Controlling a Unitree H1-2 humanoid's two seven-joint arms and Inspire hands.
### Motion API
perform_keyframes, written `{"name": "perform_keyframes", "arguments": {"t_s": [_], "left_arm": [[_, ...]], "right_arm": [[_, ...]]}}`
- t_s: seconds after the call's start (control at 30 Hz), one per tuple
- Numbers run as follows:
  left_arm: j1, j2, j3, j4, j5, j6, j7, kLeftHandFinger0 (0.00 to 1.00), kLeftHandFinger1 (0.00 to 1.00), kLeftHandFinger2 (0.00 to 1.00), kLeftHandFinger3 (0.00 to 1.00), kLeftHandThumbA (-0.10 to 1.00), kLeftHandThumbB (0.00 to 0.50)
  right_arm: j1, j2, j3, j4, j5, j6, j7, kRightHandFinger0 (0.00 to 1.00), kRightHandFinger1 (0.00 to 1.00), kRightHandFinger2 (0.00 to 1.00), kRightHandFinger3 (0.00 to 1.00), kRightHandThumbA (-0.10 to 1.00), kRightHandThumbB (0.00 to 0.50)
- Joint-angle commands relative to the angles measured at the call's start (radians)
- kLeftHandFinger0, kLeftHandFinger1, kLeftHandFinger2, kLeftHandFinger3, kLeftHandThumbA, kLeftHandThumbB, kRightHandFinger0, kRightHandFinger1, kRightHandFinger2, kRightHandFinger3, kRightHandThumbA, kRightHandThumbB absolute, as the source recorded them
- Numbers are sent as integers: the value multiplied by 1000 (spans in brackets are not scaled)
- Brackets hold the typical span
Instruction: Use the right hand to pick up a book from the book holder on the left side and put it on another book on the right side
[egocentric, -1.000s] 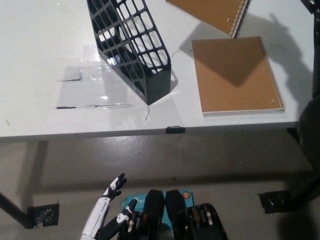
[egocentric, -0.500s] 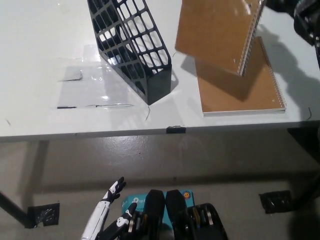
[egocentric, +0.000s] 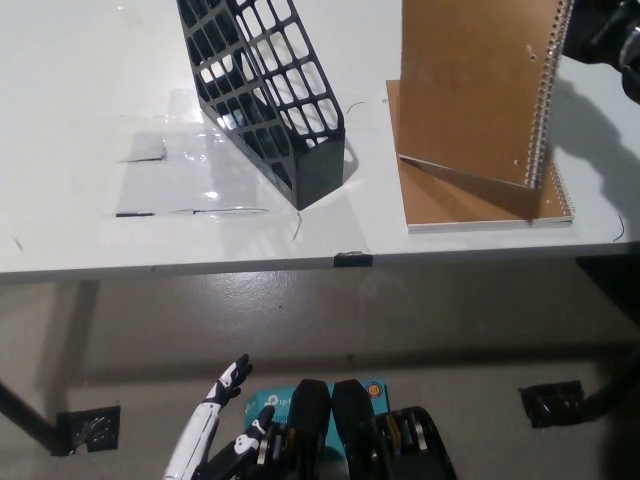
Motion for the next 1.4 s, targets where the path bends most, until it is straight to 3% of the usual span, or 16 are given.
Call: {"name": "perform_keyframes", "arguments": {"t_s": [0.0, 0.07, 0.17, 0.37, 0.4, 0.43, 0.6, 0.73, 1.0, 1.07, 1.2, 1.27, 1.37], "left_arm": [[10, 2, 9, -14, 6, -28, 20, 1000, 1000, 1000, 1000, 748, 174], [9, 1, 9, -13, 4, -29, 19, 1000, 1000, 1000, 1000, 752, 178], [13, -2, 9, -12, 3, -28, 20, 1000, 1000, 1000, 1000, 764, 187], [9, -2, 10, -13, -3, -31, 16, 1000, 1000, 1000, 1000, 743, 177], [8, -2, 11, -13, 2, -28, 19, 995, 1000, 1000, 1000, 748, 181], [8, -1, 10, -15, 4, -23, 18, 995, 1000, 1000, 1000, 751, 181], [10, 0, 9, -17, 7, -24, 18, 997, 1000, 1000, 1000, 759, 178], [5, 1, 11, -6, 0, -35, 17, 998, 1000, 1000, 1000, 756, 181], [0, 2, 10, 0, 7, -35, 20, 983, 990, 992, 1000, 789, 195], [1, 2, 12, -2, 2, -36, 19, 980, 985, 976, 1000, 773, 194], [0, 2, 12, -2, 2, -36, 19, 981, 984, 975, 1000, 772, 194], [-11, 5, 14, 1, 3, -36, 19, 966, 978, 976, 1000, 784, 201], [-10, 4, 15, 1, 3, -36, 18, 964, 978, 977, 1000, 788, 202]], "right_arm": [[-61, -49, -10, -15, 11, -50, 89, 0, 109, 601, 1000, -100, 110], [-57, -54, -7, -12, 3, -52, 80, 0, 139, 615, 1000, -100, 94], [-49, -57, -2, -9, -13, -52, 56, 0, 80, 602, 1000, -100, 60], [-31, -57, 31, -2, -51, -60, 78, 0, 81, 642, 1000, -100, 50], [-28, -54, 40, -1, -62, -63, 67, 0, 96, 643, 1000, -100, 71], [-20, -51, 68, -2, -85, -75, 92, 0, 82, 628, 1000, -100, 49], [1, -37, 125, 0, -121, -116, 90, 0, 0, 534, 1000, -100, 73], [11, -24, 143, 5, -133, -152, 88, 0, 0, 520, 1000, -100, 141], [12, -16, 157, 17, -151, -161, 59, 0, 0, 454, 1000, -100, 132], [12, -5, 161, 18, -168, -198, -9, 0, 0, 550, 1000, -100, 114], [11, -4, 159, 20, -172, -202, -11, 0, 0, 568, 1000, -100, 110], [1, -11, 176, 18, -197, -220, -22, 0, 10, 632, 1000, -100, 63], [0, -10, 176, 19, -200, -222, -22, 0, 10, 637, 1000, -100, 62]]}}
